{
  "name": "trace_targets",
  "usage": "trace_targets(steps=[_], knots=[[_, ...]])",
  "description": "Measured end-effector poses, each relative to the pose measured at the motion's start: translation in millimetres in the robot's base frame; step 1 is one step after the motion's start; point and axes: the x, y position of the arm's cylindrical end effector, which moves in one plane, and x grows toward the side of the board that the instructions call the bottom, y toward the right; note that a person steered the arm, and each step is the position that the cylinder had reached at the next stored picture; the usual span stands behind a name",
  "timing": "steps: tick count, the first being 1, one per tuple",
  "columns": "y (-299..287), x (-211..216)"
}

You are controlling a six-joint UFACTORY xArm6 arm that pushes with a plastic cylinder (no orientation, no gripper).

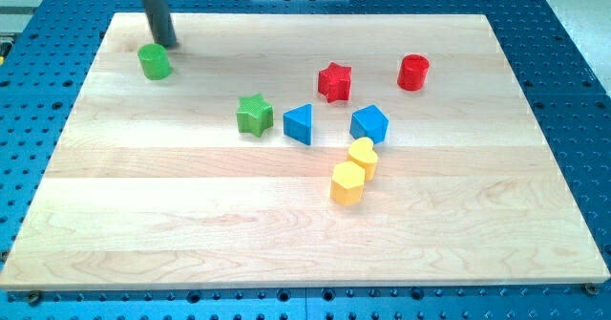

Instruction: Move the green circle to the left of the green star

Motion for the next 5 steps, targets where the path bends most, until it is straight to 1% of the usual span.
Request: trace_targets(steps=[1, 2, 3, 4, 5], knots=[[76.0, 71.5], [121.5, 81.8], [95.8, 36.8], [-1.1, 39.9], [-4.7, 57.7]])
